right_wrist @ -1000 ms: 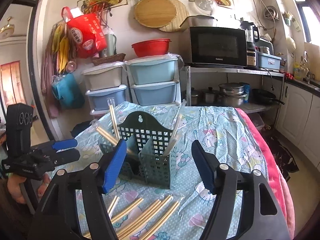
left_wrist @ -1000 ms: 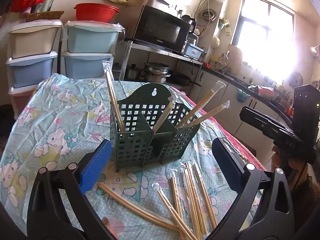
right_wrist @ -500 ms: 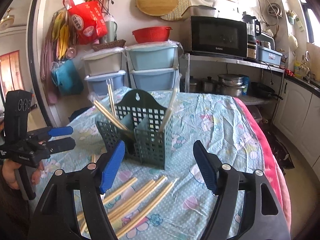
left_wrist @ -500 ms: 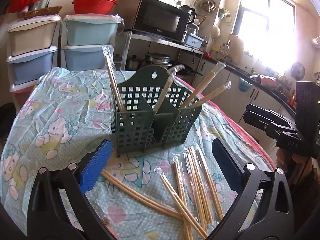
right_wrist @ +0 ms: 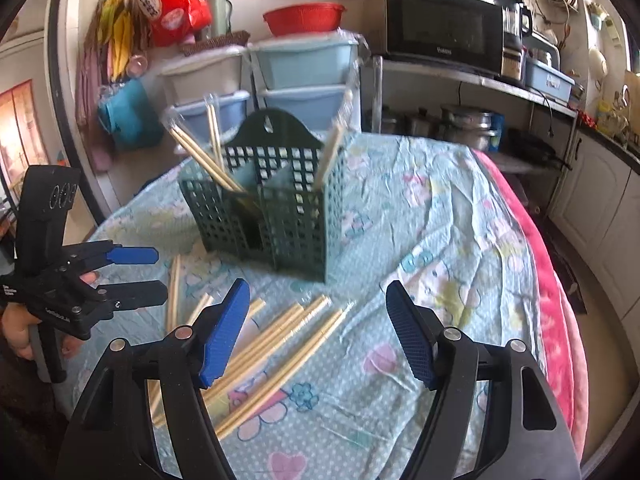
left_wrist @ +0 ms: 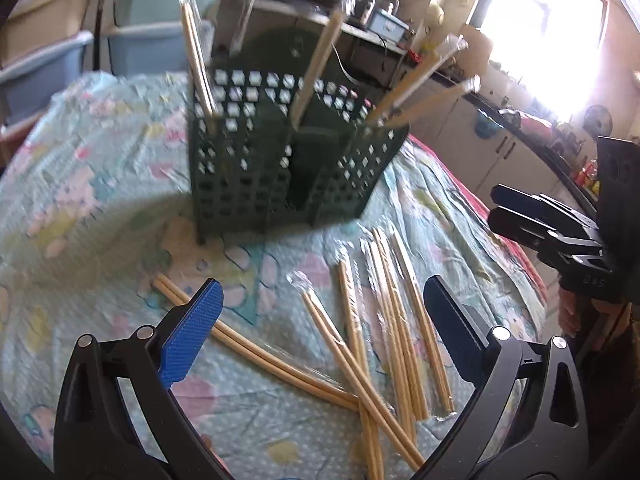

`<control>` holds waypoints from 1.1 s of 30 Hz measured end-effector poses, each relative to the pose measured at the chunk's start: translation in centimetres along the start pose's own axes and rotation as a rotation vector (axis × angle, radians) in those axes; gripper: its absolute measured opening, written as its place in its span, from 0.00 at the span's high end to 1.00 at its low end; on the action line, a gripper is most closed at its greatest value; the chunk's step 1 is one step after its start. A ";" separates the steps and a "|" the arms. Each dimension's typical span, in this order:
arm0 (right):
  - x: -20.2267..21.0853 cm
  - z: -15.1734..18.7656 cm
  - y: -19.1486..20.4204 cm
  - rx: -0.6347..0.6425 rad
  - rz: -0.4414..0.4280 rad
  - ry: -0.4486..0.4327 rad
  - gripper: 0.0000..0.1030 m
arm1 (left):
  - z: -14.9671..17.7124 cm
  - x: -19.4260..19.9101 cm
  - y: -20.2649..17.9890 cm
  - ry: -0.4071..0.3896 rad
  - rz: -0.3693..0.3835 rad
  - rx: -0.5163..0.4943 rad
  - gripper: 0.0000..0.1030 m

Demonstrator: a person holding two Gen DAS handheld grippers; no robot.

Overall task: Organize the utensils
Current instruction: 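Lower the left gripper onto a wrapped chopstick while the right gripper lowers onto another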

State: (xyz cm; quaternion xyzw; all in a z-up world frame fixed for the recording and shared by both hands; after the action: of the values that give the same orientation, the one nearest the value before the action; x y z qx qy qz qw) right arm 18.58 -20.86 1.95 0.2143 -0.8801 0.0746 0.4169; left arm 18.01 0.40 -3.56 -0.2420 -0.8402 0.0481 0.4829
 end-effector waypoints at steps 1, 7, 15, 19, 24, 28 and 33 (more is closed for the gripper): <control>-0.2 0.2 -0.1 -0.004 -0.006 0.006 0.35 | 0.0 -0.3 0.0 0.011 0.006 0.006 0.10; -1.7 1.1 -0.6 -0.021 -0.027 0.077 0.48 | 0.2 -2.7 0.0 0.101 0.076 0.031 0.27; -4.6 1.6 -1.2 -0.061 -0.070 0.166 0.62 | 0.3 -5.2 0.8 0.184 0.105 0.088 0.39; -6.2 1.1 -1.4 -0.088 -0.082 0.199 0.65 | -0.4 -5.5 1.2 0.187 0.102 0.107 0.49; -7.8 0.4 -1.8 -0.114 -0.081 0.232 0.68 | -1.1 -6.1 1.8 0.189 0.097 0.123 0.63; -8.7 -0.1 -2.2 -0.137 -0.065 0.252 0.70 | -1.2 -6.1 2.3 0.191 0.085 0.122 0.73; -10.2 -0.8 -2.9 -0.184 -0.066 0.282 0.74 | -1.4 -6.2 2.9 0.195 0.076 0.125 0.84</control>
State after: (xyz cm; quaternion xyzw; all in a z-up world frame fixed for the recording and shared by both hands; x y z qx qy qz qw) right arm 26.15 -19.99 -5.47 0.1913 -0.8086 0.0096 0.5562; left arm 22.86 -0.06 -8.63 -0.2465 -0.7749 0.0949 0.5742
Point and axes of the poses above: each gripper's, at about its wrist camera, not at the fingertips, and x roughly against the way its jaws point, y to its left, z to its underside, the point moved 3 cm from there along -x, roughly the way its jaws point, and after that the axes turned 12 degrees about y, right-handed, at the moved point
